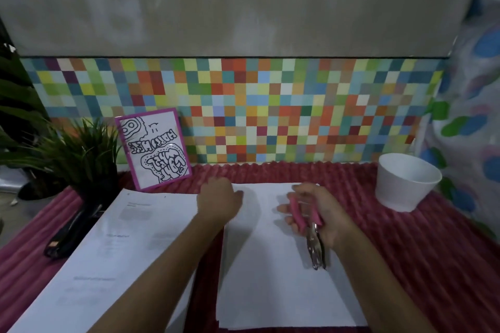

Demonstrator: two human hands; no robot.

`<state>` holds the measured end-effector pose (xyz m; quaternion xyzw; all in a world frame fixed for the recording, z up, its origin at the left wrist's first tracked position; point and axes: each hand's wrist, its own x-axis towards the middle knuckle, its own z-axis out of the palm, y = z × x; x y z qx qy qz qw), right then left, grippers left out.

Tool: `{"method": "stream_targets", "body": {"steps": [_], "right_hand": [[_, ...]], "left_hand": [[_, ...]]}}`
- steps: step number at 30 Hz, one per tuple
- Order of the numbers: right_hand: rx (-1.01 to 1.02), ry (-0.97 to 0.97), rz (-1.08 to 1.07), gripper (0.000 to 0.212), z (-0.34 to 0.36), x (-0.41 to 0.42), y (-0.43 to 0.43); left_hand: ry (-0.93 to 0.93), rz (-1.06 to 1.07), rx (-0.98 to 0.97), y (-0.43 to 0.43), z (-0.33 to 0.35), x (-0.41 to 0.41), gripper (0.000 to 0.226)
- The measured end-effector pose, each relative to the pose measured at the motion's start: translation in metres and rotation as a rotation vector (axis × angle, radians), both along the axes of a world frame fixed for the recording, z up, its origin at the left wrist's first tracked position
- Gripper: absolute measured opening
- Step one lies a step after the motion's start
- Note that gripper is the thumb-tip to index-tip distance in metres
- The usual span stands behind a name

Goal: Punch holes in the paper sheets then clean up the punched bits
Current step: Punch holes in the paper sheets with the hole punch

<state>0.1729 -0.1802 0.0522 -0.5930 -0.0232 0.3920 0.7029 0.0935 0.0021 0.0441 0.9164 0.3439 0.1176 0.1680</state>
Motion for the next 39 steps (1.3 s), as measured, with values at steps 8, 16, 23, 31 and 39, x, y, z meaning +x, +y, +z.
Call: {"method": "stream_targets", "body": {"steps": [8,16,23,31,39], "right_hand": [[0.122,0.166,-0.024,0.034,-0.028,0.024,-0.006],[0.097,0.156,-0.019,0.035,-0.03,0.022,-0.006],[0.048,-0.029,0.013,0.033,-0.012,0.011,-0.001],[-0.164,-0.912,0.195,0.062,0.04,0.006,0.03],[-0.153,-0.91,0.188,0.042,0.054,0.004,0.038]], "left_hand": [[-0.027,0.174,-0.033,-0.016,-0.022,0.026,0.041],[-0.313,0.105,-0.264,-0.022,-0.02,0.021,0.042],[-0.445,-0.116,-0.576,-0.013,-0.027,0.011,0.045],[-0.745,-0.318,-0.366,-0.033,-0.015,-0.007,0.035],[-0.919,-0.269,-0.592,-0.034,-0.004,-0.014,0.017]]}}
